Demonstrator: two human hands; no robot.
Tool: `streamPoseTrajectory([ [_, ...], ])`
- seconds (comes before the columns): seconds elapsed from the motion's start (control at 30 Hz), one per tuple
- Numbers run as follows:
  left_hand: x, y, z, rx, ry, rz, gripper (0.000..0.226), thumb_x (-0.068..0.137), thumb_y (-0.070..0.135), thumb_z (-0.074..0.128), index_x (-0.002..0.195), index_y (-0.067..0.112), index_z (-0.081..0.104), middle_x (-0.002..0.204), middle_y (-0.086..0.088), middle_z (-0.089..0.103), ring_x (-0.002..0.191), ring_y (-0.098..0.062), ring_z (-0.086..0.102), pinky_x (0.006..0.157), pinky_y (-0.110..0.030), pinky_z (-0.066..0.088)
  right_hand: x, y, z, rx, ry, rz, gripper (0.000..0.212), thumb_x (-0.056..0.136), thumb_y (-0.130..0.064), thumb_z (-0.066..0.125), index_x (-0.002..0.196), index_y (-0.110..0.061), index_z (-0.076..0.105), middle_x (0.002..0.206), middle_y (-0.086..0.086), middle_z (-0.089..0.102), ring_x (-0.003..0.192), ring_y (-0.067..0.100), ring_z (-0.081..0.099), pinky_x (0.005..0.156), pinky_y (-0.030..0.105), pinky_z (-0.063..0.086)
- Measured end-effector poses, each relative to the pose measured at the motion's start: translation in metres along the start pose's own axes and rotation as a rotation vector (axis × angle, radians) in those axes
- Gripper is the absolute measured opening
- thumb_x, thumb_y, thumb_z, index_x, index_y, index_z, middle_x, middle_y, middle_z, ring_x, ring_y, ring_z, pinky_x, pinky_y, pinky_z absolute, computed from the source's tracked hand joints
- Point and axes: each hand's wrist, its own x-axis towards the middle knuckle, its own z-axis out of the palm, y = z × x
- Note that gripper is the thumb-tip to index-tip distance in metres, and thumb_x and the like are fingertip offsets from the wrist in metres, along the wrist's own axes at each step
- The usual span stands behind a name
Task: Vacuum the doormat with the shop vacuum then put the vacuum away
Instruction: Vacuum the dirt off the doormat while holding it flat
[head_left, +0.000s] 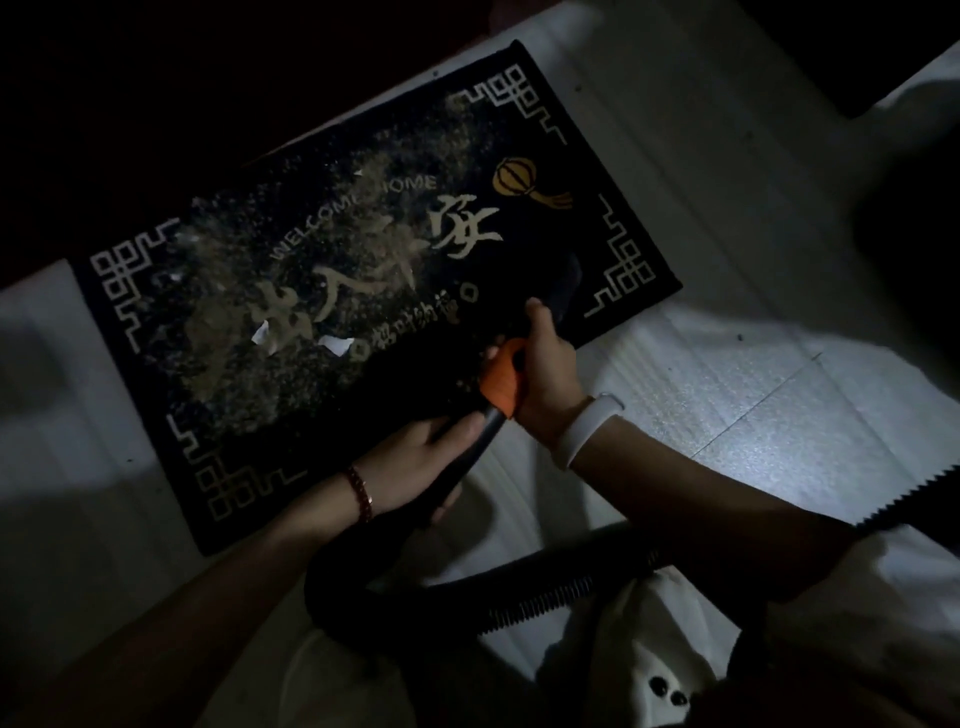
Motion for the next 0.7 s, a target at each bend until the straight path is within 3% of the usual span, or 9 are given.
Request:
streamPoseTrajectory([
  [0.13,0.005,-0.007,-0.001,0.085,0.080,-0.009,0.039,0.092,0.048,0.040,0.075,0.017,0.057,0.053,0.001,0.056,0.042,-0.011,0.052,0.046,-0.021,0.043,0.008,0.006,0.002,0.002,-0.031,0.068,0.034,0.093,-0.032,0.049,0.076,-0.003,0.050,0.058,0.009,0.049,0.036,0.015,0.049,0.043,0.022,0.044],
  [0.2,-0.004,-0.022,-0.009,0.151,0.228,0.022,0.029,0.092,0.048,0.045,0.086,0.024,0.061,0.071,0.008,0.060,0.059,0.001,0.057,0.055,-0.008,0.044,0.006,0.021,0.016,-0.038,-0.117,0.152,0.032,0.093,-0.034,0.049,0.080,-0.004,0.049,0.059,0.009,0.050,0.036,0.015,0.050,0.042,0.022,0.045],
  [0.23,-0.009,-0.025,-0.009,0.132,0.275,0.023,0.023,0.093,0.044,0.045,0.085,0.028,0.059,0.076,0.011,0.060,0.069,0.002,0.057,0.058,-0.004,0.041,0.006,0.028,0.021,-0.066,-0.161,0.180,0.032,0.093,-0.034,0.049,0.082,-0.005,0.049,0.060,0.009,0.050,0.036,0.015,0.051,0.043,0.022,0.045],
  [0.3,-0.015,-0.032,-0.009,0.076,0.332,0.018,0.022,0.094,0.040,0.045,0.076,0.033,0.057,0.076,0.015,0.059,0.077,-0.002,0.058,0.059,-0.009,0.040,0.007,0.036,0.030,-0.104,-0.254,0.219,0.032,0.093,-0.036,0.049,0.082,-0.006,0.050,0.061,0.008,0.051,0.038,0.015,0.051,0.044,0.023,0.045],
  [0.4,-0.015,-0.022,-0.002,0.059,0.257,-0.007,0.030,0.096,0.034,0.041,0.072,0.028,0.056,0.058,0.008,0.059,0.050,0.003,0.056,0.049,-0.009,0.041,0.006,0.028,0.019,-0.064,-0.270,0.208,0.031,0.092,-0.036,0.050,0.084,-0.007,0.050,0.061,0.007,0.050,0.041,0.016,0.050,0.044,0.023,0.045],
  [0.47,-0.007,-0.006,0.005,0.064,0.112,-0.034,0.037,0.096,0.038,0.037,0.067,0.019,0.052,0.043,0.003,0.054,0.036,-0.006,0.049,0.040,-0.017,0.040,0.012,0.017,-0.003,0.039,-0.173,0.132,0.032,0.091,-0.037,0.050,0.080,-0.007,0.051,0.059,0.007,0.049,0.040,0.016,0.049,0.043,0.022,0.043],
  [0.57,0.012,0.013,0.018,0.072,-0.042,-0.039,0.042,0.096,0.042,0.036,0.067,0.013,0.045,0.037,0.002,0.049,0.029,-0.013,0.044,0.036,-0.017,0.036,0.021,-0.003,-0.033,0.177,-0.126,0.094,0.037,0.092,-0.041,0.046,0.073,-0.009,0.047,0.057,0.003,0.045,0.040,0.012,0.047,0.041,0.019,0.043],
  [0.7,0.011,0.007,0.008,0.098,0.062,-0.077,0.041,0.095,0.043,0.037,0.069,0.016,0.051,0.039,0.002,0.051,0.031,-0.013,0.048,0.037,-0.017,0.038,0.021,0.002,-0.014,0.094,-0.132,0.122,0.039,0.093,-0.042,0.047,0.075,-0.007,0.048,0.057,0.005,0.047,0.039,0.013,0.049,0.042,0.020,0.044],
])
